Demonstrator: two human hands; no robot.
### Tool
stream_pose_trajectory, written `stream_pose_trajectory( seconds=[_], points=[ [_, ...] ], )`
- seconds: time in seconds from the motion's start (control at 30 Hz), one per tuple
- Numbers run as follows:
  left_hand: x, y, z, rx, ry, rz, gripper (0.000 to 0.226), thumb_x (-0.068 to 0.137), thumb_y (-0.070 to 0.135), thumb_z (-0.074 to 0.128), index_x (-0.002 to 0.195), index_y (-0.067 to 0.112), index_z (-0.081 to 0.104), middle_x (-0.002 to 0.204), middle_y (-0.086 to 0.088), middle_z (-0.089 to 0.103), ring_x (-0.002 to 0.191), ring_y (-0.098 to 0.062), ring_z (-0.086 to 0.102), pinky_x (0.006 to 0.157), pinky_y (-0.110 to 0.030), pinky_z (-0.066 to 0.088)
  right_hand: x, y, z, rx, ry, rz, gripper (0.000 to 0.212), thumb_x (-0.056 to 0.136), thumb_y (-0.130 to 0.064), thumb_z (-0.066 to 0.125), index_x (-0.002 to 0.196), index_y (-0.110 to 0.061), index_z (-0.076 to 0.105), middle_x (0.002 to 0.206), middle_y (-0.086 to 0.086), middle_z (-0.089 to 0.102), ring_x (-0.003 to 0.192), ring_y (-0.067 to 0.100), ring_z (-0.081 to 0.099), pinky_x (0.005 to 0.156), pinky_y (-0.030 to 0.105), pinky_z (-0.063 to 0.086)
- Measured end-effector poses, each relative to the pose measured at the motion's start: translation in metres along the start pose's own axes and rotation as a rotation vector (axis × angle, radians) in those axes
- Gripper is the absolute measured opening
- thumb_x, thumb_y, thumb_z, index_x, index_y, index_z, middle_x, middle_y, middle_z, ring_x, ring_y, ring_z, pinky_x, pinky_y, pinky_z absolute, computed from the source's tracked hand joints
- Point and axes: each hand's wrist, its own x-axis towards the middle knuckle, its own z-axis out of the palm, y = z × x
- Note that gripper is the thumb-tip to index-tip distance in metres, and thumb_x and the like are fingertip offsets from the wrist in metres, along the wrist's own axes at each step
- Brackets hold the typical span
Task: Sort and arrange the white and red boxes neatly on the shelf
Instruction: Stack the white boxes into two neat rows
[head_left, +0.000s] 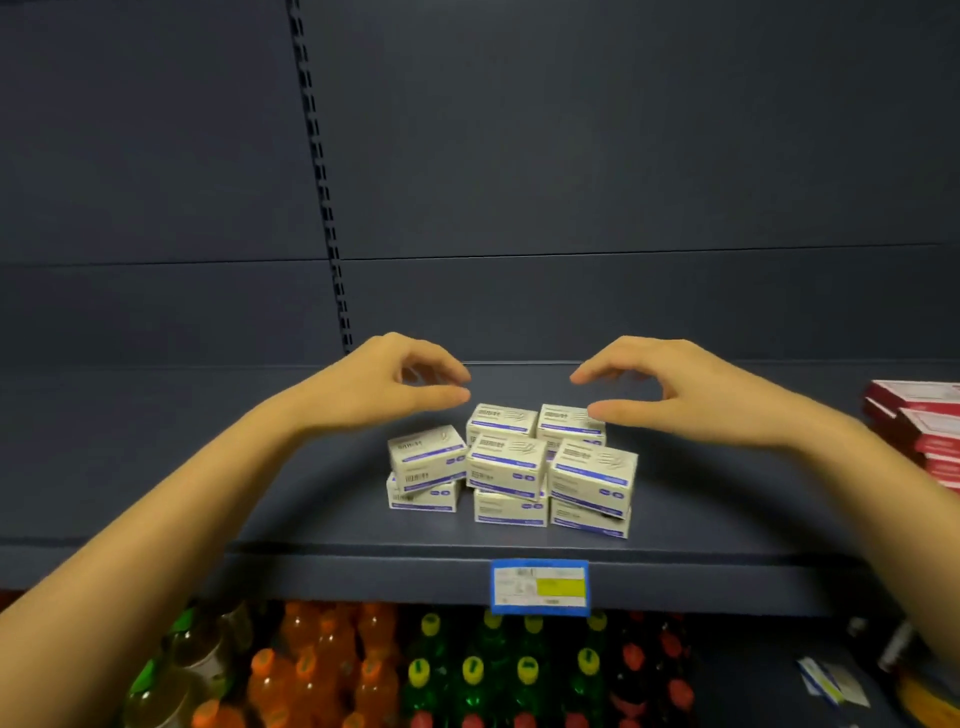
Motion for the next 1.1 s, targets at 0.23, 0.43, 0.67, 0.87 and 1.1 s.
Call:
stream_pose_trajectory(
  seconds=[0.23, 0.43, 0.67, 0.87, 1.1],
  points=[
    [0.022, -0.014, 0.004, -0.101, -0.251, 0.133, 0.031, 0.08, 0.028, 0.067, 0.11, 0.022, 0.065, 0.108, 0.011, 0.065, 0.099, -0.004, 0.06, 0.091, -0.022, 0.049, -0.004, -0.001, 0.006, 0.154, -0.009, 0.107, 0.045, 0.066, -0.054, 0.062, 0.108, -0.036, 0.062, 0.11, -0.021, 0.062, 0.105, -0.002, 0.057, 0.093, 0.025, 0.049],
    [0.038, -0.023, 0.007, -0.109, -0.345, 0.146, 0.036, 0.077, 0.027, 0.07, 0.112, 0.025, 0.063, 0.112, 0.015, 0.063, 0.104, -0.003, 0.058, 0.098, -0.028, 0.046, -0.004, 0.004, 0.009, 0.213, -0.042, 0.173, 0.047, 0.066, -0.046, 0.067, 0.11, -0.029, 0.063, 0.111, -0.015, 0.064, 0.103, 0.002, 0.059, 0.093, 0.031, 0.051],
    [0.048, -0.026, 0.004, -0.17, -0.437, 0.203, 0.024, 0.079, 0.021, 0.07, 0.102, 0.018, 0.067, 0.099, 0.008, 0.07, 0.095, -0.013, 0.062, 0.089, -0.021, 0.048, 0.002, 0.007, 0.014, 0.257, -0.071, 0.172, 0.044, 0.063, -0.05, 0.067, 0.102, -0.029, 0.067, 0.098, -0.016, 0.07, 0.094, 0.004, 0.063, 0.087, 0.029, 0.053],
    [0.072, -0.046, 0.004, -0.132, -0.238, 0.152, 0.025, 0.08, 0.019, 0.069, 0.104, 0.011, 0.064, 0.1, -0.004, 0.069, 0.093, -0.019, 0.064, 0.091, -0.037, 0.05, 0.015, 0.023, 0.011, 0.322, -0.028, 0.183, 0.027, 0.072, -0.027, 0.075, 0.099, -0.026, 0.07, 0.087, -0.01, 0.073, 0.077, 0.011, 0.067, 0.075, 0.025, 0.056],
    [0.099, -0.074, 0.032, -0.121, -0.04, -0.022, 0.031, 0.082, 0.023, 0.067, 0.109, 0.009, 0.062, 0.105, -0.011, 0.068, 0.096, -0.025, 0.064, 0.091, -0.036, 0.05, 0.059, 0.049, 0.011, 0.264, 0.103, 0.222, 0.034, 0.076, -0.025, 0.073, 0.109, -0.021, 0.067, 0.1, -0.005, 0.071, 0.089, 0.011, 0.068, 0.087, 0.022, 0.052]
  ],
)
